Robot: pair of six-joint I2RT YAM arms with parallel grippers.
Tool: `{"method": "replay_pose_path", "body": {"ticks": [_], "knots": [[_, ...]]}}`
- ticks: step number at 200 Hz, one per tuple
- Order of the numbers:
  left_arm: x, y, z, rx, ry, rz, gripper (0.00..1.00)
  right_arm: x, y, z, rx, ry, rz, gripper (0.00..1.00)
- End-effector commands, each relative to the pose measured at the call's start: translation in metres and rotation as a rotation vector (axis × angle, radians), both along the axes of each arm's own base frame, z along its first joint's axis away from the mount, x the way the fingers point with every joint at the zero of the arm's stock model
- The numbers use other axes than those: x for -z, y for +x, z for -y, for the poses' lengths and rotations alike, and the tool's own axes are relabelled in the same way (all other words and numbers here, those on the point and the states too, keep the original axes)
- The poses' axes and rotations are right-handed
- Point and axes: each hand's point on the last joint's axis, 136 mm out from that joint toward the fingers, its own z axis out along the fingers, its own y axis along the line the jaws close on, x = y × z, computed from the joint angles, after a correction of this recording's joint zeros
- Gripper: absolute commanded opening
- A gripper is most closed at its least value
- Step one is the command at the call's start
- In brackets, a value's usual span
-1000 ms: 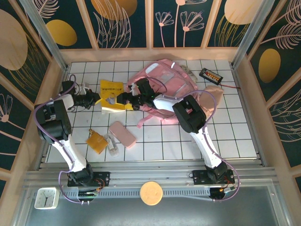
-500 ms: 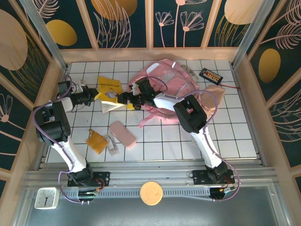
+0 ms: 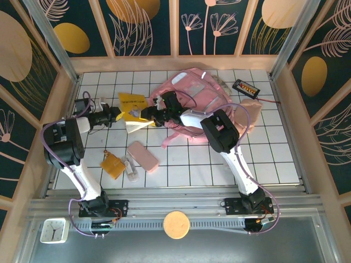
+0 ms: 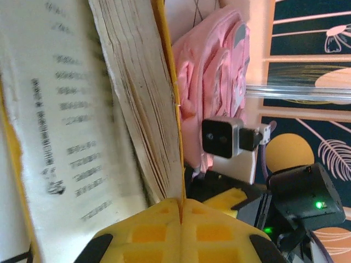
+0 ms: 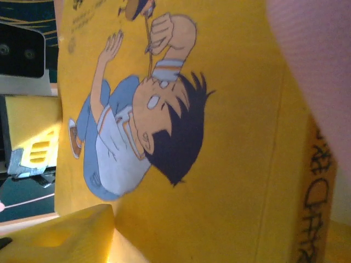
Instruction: Pack the student bag
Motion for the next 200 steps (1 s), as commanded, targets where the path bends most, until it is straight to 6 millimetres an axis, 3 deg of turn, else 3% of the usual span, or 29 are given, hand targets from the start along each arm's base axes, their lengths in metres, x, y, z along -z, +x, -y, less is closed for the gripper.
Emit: {"method": "replay_pose_path", "body": {"ticks": [1, 16, 22, 31, 40, 60, 76, 93, 118, 124, 147, 172, 186, 200], "knots": [[-0.008, -0.014, 0.012, 0.061, -0.029, 0.029, 0.0, -0.008, 0.014, -0.003, 0.024, 0.051, 0.048, 0.39], [-0.004, -0.015, 0.008, 0.054, 0.006, 0.017, 0.0, -0.011, 0.012, -0.003, 0.022, 0.054, 0.057, 0.0], [-0.003, -0.016, 0.006, 0.052, 0.022, 0.009, 0.01, -0.014, 0.012, -0.002, 0.02, 0.055, 0.058, 0.0], [0.002, -0.019, -0.001, 0.043, 0.062, -0.007, 0.27, -0.018, 0.011, -0.001, 0.023, 0.047, 0.066, 0.0], [-0.009, -0.013, -0.013, 0.026, 0.134, 0.026, 0.49, -0.027, 0.01, 0.001, 0.03, 0.036, 0.097, 0.0], [-0.025, -0.009, -0.047, -0.046, 0.339, 0.057, 0.86, -0.067, 0.009, 0.007, 0.046, 0.022, 0.22, 0.0], [-0.064, -0.002, -0.063, -0.1, 0.502, 0.156, 0.97, -0.113, 0.007, 0.021, 0.074, 0.043, 0.316, 0.0], [-0.098, 0.006, -0.054, -0.104, 0.617, 0.255, 0.99, -0.158, 0.012, 0.056, 0.164, 0.05, 0.397, 0.0], [-0.128, 0.02, -0.011, -0.055, 0.716, 0.366, 0.99, -0.203, 0.014, 0.131, 0.342, 0.005, 0.467, 0.0], [-0.133, 0.024, 0.001, -0.047, 0.734, 0.393, 0.99, -0.211, 0.02, 0.162, 0.414, -0.024, 0.482, 0.0], [-0.145, 0.035, 0.063, 0.032, 0.779, 0.488, 0.99, -0.228, 0.015, 0.258, 0.651, -0.188, 0.535, 0.0], [-0.135, 0.042, 0.145, 0.17, 0.857, 0.559, 0.99, -0.22, -0.009, 0.371, 0.948, -0.441, 0.49, 0.0], [-0.118, 0.04, 0.196, 0.265, 0.891, 0.589, 0.99, -0.209, -0.026, 0.414, 1.027, -0.517, 0.456, 0.0], [-0.104, 0.035, 0.244, 0.346, 0.933, 0.625, 0.99, -0.204, -0.041, 0.442, 1.082, -0.549, 0.434, 0.0]]}}
